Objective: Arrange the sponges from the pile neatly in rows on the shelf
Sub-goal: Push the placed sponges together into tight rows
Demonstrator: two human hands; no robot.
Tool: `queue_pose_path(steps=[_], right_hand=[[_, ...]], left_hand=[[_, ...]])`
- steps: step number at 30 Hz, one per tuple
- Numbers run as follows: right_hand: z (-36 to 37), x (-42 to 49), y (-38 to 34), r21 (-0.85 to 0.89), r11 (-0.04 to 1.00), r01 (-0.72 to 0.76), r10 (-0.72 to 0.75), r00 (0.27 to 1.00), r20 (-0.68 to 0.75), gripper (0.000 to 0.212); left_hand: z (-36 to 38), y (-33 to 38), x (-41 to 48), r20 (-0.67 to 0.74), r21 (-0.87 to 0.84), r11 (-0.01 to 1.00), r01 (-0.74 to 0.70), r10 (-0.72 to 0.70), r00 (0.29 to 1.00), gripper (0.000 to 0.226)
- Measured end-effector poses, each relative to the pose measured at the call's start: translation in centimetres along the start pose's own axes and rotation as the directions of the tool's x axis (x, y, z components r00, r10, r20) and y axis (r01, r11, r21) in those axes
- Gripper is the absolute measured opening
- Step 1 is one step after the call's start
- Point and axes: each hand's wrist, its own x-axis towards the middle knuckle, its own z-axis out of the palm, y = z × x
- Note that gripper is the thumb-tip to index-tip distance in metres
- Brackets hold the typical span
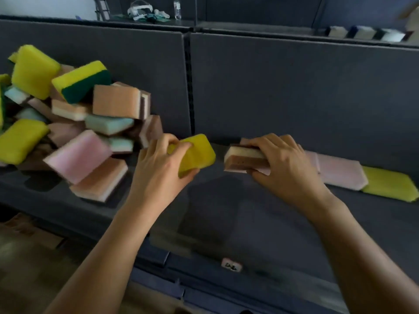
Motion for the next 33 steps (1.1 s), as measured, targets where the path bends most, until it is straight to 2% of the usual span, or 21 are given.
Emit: queue_pose_path(steps=[6,12,17,22,29,33], right_hand=[[-4.3,-5.5,6.2,-0.090,0.977,-0.192,0.188,0.981,-0.054,0.049],[-6.2,-10.7,10.1,-0.099,0.944,-0.313,0.308,0.949,-0.066,0.052],[-6.3,-13.5,11.8,-0.127,0.935,-0.330,0.324,0.944,-0.070,0.051],[-6.5,-14.7,12.7,-0.138,0.937,-0.320,0.310,0.947,-0.088,0.048],[-7.4,-14.1,12.8,-0.101,0.961,-0.258,0.252,0.965,-0.065,0.051],[-7.2,-13.9,12.4,-0.038,0.979,-0.202,0.202,0.979,-0.004,0.059]], left_hand=[[4.2,8.6,-0.2,0.110,-0.113,0.987,-0.113,0.126,0.986,0.056],[7.3,15.7,-1.6,0.269,-0.170,0.949,-0.265,0.303,0.914,0.054],[8.5,19.7,-2.4,0.277,-0.257,0.902,-0.347,0.413,0.867,0.053],[8.7,21.7,-2.5,0.275,-0.301,0.874,-0.381,0.462,0.843,0.058],[7.5,23.2,-0.6,0.113,-0.448,0.847,-0.285,0.370,0.922,0.072],[6.7,23.7,0.2,0.087,-0.466,0.833,-0.298,0.378,0.922,0.061]])
